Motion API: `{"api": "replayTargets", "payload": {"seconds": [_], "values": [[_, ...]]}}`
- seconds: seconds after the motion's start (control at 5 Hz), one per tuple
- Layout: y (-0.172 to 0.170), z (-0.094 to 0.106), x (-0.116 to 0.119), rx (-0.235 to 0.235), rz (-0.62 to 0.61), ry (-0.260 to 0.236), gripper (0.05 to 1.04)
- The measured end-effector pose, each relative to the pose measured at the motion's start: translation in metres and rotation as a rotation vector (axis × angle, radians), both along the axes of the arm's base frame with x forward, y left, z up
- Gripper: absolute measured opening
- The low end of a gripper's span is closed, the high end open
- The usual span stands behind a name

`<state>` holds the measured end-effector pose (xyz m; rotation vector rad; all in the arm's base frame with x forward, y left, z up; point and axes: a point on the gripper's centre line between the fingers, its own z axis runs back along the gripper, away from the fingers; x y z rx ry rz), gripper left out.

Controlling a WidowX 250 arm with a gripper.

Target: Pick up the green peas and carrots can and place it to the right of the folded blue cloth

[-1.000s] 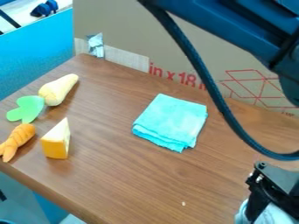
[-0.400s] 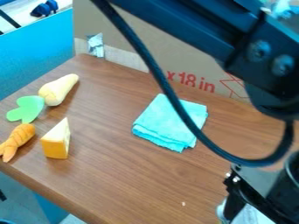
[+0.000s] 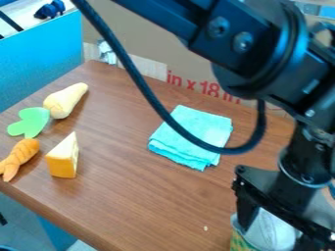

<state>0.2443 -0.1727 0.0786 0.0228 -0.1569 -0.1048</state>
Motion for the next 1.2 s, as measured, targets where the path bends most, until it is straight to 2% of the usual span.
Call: {"api": "replayTargets", "payload": {"seconds": [0.2, 0.4, 0.6, 0.8, 1.2], "values": [[0.002, 0.000, 0.010, -0.028, -0.004, 0.008, 1.001], [0.000, -0.002, 0.017, -0.030, -0.023, 0.014, 1.001], [0.005, -0.004, 0.030, -0.071, -0.117, 0.000, 1.001], [0.017, 0.001, 0.064, -0.114, -0.296, -0.042, 1.001], [0.032, 0.004, 0.116, -0.141, -0.294, -0.099, 1.001]]}}
